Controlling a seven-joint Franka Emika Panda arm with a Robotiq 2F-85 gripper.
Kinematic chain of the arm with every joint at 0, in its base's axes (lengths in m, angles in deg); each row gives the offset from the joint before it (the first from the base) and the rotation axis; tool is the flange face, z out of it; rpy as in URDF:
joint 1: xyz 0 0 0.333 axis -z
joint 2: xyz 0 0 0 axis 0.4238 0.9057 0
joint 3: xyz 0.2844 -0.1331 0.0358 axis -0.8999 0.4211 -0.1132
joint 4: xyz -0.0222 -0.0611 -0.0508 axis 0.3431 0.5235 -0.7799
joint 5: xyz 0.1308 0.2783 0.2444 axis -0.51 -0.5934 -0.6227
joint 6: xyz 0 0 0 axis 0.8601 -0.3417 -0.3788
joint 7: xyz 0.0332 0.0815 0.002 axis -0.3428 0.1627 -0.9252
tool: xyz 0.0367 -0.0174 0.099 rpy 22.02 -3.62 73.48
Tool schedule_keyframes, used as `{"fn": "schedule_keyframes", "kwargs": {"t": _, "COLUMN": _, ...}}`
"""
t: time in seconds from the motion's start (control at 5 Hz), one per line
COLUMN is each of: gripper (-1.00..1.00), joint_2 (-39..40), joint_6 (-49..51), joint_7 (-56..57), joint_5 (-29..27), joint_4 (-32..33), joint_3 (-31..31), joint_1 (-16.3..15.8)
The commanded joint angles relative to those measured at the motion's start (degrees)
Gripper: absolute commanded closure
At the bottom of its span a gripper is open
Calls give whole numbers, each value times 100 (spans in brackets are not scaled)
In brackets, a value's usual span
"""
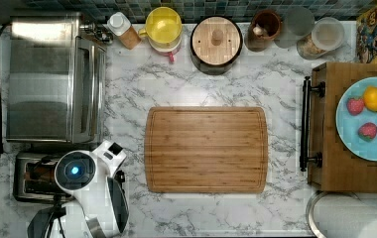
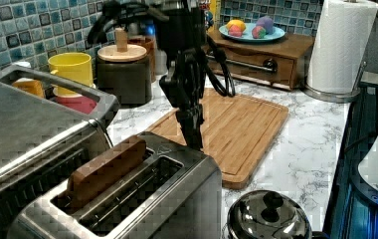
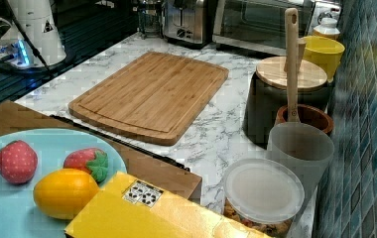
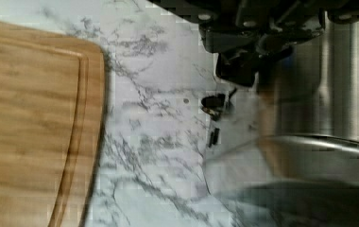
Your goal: Turn on the toaster.
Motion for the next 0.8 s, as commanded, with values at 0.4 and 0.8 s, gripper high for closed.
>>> {"fn": "schedule_keyframes", "kwargs": {"t": 0.4, "gripper": 100, "joint_2": 282, "joint_6": -78, "joint_7": -164, "joint_5": -236, "joint_4": 0, "joint_3": -82, "joint_1": 26}}
{"fn": "schedule_keyframes", "kwargs": {"t": 0.8, "gripper": 100, "joint_2": 675, "joint_6": -520, "joint_7": -103, "joint_5": -138, "joint_4": 389, "joint_3": -231, "joint_1": -54}}
